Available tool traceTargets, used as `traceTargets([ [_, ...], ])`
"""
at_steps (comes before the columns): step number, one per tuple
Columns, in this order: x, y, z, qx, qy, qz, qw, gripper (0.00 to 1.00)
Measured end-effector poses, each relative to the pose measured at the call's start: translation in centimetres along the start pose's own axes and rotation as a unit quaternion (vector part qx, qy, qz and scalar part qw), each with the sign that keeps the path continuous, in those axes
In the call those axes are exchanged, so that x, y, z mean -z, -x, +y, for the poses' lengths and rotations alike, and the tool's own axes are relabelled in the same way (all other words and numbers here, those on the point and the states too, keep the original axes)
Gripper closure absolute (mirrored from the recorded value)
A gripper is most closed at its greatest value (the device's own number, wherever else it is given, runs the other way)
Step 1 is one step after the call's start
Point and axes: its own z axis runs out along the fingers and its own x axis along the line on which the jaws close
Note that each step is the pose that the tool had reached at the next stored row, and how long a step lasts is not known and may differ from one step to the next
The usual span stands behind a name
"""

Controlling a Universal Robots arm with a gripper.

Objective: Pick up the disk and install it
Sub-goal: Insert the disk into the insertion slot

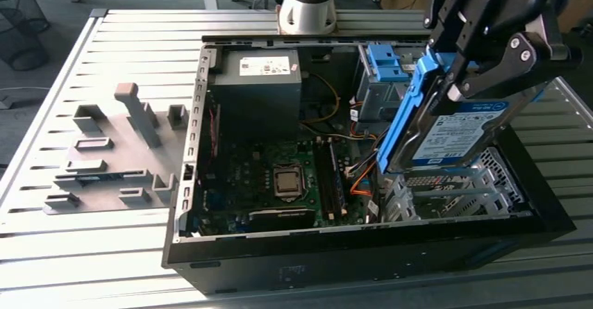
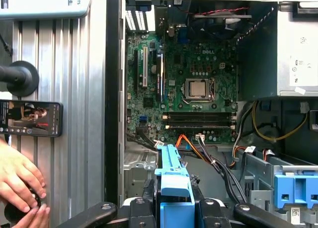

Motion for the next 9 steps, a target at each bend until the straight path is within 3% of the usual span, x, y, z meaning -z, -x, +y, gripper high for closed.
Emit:
traceTargets([
  [6, -0.04, 0.01, -0.9, 0.0, 0.0, 0.0001, 1.0, 0.64],
  [9, -0.12, -0.03, -0.97, 0.0, 0.0, 0.0001, 1.0, 0.64],
])
